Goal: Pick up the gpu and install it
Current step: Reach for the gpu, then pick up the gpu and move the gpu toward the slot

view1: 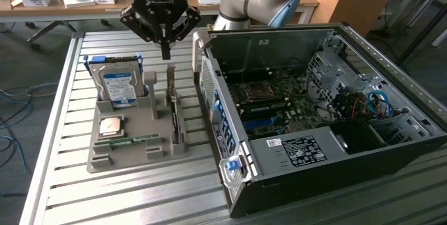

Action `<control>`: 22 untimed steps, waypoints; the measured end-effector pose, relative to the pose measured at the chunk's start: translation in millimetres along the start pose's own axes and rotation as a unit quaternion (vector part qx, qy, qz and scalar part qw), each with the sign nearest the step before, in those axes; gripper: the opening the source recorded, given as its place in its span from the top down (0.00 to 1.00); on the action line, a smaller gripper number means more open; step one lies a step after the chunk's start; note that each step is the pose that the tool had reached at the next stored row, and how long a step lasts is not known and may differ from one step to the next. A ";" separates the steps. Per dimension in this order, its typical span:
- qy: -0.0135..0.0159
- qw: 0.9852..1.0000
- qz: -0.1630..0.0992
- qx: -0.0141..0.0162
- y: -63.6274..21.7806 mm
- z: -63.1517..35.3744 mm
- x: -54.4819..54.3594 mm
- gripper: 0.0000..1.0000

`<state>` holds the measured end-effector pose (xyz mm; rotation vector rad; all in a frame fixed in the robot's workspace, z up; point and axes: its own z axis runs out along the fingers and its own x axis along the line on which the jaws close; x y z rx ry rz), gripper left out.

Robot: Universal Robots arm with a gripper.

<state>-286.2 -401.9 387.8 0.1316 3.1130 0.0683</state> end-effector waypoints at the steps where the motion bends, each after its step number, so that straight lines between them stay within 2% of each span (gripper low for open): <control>1: 0.000 1.000 0.000 0.000 -1.5 0.0 -0.2 0.89; 13: 0.000 1.000 0.000 0.000 -27.7 -1.1 -2.4 0.89; 22: 0.000 1.000 0.000 0.000 -28.5 -1.2 -2.5 0.89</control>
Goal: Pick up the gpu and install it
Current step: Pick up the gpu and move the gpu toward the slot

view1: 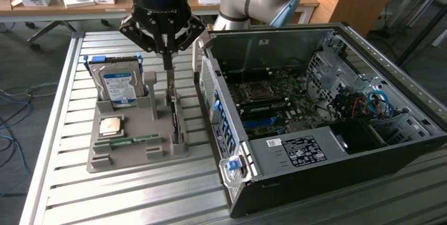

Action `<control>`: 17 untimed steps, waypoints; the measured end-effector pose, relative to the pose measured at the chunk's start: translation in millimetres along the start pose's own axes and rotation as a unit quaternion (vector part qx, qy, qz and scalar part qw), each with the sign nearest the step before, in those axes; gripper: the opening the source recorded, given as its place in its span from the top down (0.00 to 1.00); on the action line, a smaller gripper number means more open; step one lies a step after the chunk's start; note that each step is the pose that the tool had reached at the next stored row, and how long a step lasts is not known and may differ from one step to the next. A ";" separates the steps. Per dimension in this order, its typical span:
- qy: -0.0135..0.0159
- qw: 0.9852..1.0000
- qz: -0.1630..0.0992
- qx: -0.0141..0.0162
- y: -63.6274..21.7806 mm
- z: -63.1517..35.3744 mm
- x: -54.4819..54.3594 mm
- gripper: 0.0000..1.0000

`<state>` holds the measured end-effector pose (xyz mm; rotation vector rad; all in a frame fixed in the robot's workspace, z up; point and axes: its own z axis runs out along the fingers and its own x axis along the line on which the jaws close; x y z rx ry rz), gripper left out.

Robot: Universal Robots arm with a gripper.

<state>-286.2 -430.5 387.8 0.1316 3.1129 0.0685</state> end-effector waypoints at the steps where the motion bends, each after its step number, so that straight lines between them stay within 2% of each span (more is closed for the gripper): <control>1: 0.000 1.000 0.000 0.000 0.0 0.0 0.0 0.89; 8: 0.000 1.000 0.000 0.000 0.0 0.0 0.0 0.89; 10: 0.000 1.000 0.000 0.000 0.0 0.0 0.0 0.77; 11: 0.000 1.000 0.000 0.000 0.0 0.0 0.0 0.77; 13: 0.000 1.000 0.000 0.000 0.0 0.0 0.0 0.65; 16: 0.000 1.000 0.000 0.000 0.0 0.0 0.0 0.59; 17: 0.000 1.000 0.000 0.000 0.0 0.0 0.0 0.53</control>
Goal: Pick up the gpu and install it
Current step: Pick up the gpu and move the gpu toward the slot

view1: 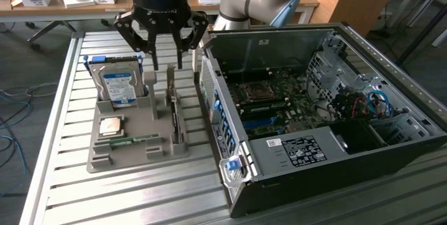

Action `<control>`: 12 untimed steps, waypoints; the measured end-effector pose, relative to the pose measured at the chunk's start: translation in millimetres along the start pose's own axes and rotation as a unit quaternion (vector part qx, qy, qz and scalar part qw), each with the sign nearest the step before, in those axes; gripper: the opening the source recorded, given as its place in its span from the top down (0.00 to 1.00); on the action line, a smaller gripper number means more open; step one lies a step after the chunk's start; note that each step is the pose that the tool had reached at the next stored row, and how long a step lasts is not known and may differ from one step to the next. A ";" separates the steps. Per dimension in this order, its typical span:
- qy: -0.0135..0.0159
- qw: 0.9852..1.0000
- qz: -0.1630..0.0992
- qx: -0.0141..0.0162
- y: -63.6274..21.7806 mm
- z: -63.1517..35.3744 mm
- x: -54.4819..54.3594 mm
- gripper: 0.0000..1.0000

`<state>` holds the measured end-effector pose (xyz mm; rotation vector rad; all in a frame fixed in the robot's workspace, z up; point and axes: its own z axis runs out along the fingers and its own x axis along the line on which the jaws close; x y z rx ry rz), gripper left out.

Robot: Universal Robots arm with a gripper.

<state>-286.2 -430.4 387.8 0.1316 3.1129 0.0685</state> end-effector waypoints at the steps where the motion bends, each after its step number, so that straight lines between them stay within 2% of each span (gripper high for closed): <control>1: 0.000 1.000 0.000 0.000 0.0 0.0 0.0 0.53; 5: 0.000 1.000 0.000 0.000 -0.1 2.1 0.1 0.53; 12: 0.000 1.000 0.000 -0.002 -0.6 14.2 0.4 0.53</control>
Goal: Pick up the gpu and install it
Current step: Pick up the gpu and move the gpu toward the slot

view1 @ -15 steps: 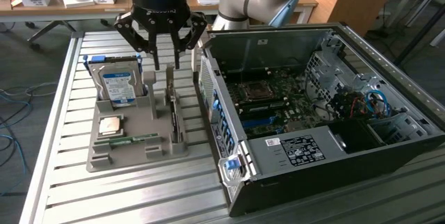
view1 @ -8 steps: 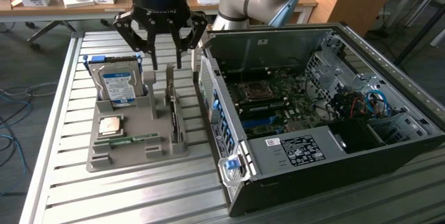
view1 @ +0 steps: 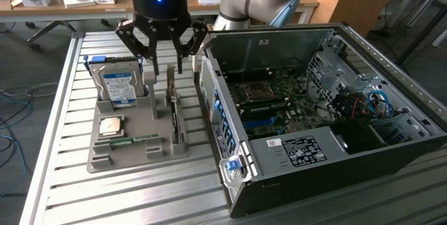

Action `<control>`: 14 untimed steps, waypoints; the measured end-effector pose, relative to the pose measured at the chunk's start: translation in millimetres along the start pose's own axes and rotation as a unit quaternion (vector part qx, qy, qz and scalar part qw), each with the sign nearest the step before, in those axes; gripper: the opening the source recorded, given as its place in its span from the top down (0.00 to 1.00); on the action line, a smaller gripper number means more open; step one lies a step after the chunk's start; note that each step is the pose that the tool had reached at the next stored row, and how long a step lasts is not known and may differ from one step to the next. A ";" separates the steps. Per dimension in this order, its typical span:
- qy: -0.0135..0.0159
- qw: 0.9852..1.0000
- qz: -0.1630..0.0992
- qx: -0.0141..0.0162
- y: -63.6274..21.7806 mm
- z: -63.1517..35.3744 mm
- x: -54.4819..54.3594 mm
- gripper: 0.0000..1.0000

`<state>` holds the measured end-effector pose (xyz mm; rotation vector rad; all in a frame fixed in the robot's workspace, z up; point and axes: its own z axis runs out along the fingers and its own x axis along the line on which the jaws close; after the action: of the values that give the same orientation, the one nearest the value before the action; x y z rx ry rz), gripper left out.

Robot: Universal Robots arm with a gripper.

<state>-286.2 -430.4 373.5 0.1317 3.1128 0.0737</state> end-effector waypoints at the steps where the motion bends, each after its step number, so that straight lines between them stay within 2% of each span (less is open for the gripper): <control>1: 0.000 1.000 0.000 0.000 -0.1 1.8 0.0 0.53; 14: 0.000 1.000 0.000 -0.002 -1.1 23.1 0.5 0.53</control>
<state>-286.2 -430.5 350.4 0.1318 3.1129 0.0814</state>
